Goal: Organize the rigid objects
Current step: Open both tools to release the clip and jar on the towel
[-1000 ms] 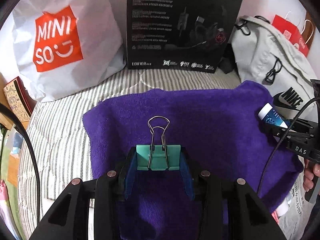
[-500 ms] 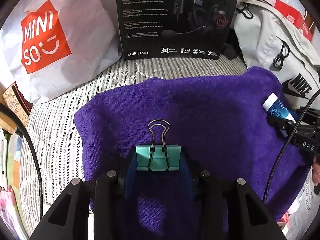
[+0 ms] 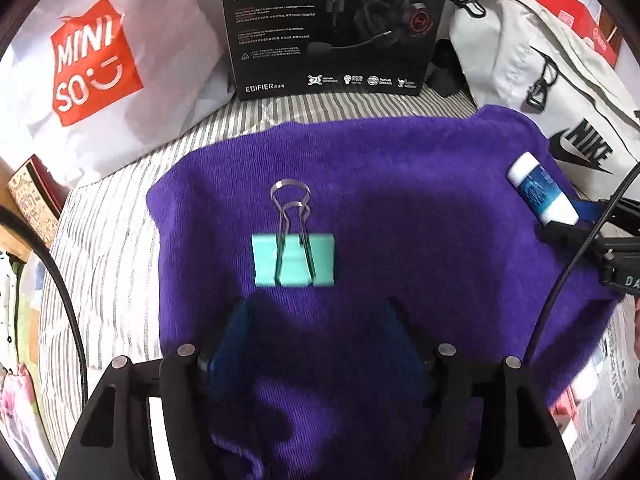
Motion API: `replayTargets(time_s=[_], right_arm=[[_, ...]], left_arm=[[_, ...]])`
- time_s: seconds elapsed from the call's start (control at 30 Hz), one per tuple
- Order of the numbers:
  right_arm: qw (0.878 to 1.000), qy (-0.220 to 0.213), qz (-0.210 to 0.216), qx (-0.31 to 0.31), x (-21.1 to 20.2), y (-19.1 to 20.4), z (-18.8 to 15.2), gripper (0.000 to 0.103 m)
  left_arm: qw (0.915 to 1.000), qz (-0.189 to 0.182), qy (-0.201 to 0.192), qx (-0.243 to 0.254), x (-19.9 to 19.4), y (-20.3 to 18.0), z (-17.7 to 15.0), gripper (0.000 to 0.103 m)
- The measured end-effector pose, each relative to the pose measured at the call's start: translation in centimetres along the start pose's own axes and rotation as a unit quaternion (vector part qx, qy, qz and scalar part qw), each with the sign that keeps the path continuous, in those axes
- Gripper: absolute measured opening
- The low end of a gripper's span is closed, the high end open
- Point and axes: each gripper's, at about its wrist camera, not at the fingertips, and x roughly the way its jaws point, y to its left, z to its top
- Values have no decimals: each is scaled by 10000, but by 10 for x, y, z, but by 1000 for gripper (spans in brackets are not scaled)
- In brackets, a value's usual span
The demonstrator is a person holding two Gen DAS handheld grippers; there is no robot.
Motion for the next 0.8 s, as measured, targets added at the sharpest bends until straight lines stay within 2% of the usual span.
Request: replayTargets(time_s=[0.27,0.37,0.57,0.63,0.7,0.8], right_arm=[[9992,-331,-23,227,-57,11,-42,61],[9986,-457,-9,251,-76,13,-66,65],[9978,-584,-144,282,-91,13,-117,65],[9981,-550,-135,224,-84,17,-130,63],[9983,-526,-146,191,-79,19,-138,55],[9984,-531,-97,176,-71,21,-148,48]], left_arm=[[9997,-22,-227,-6,-54,-8,-32,66],[9994,-17,-340,-31,-75,-10,-49,66],[9991,-28,-410,-115,-102,-12,-90,66],[9991,-70,-371,-201,-104,-13,-104,66],[9990,-99,-335,-282,-104,-14,-115,66],[9989,-176,-282,-344,-101,-18,-129,66]])
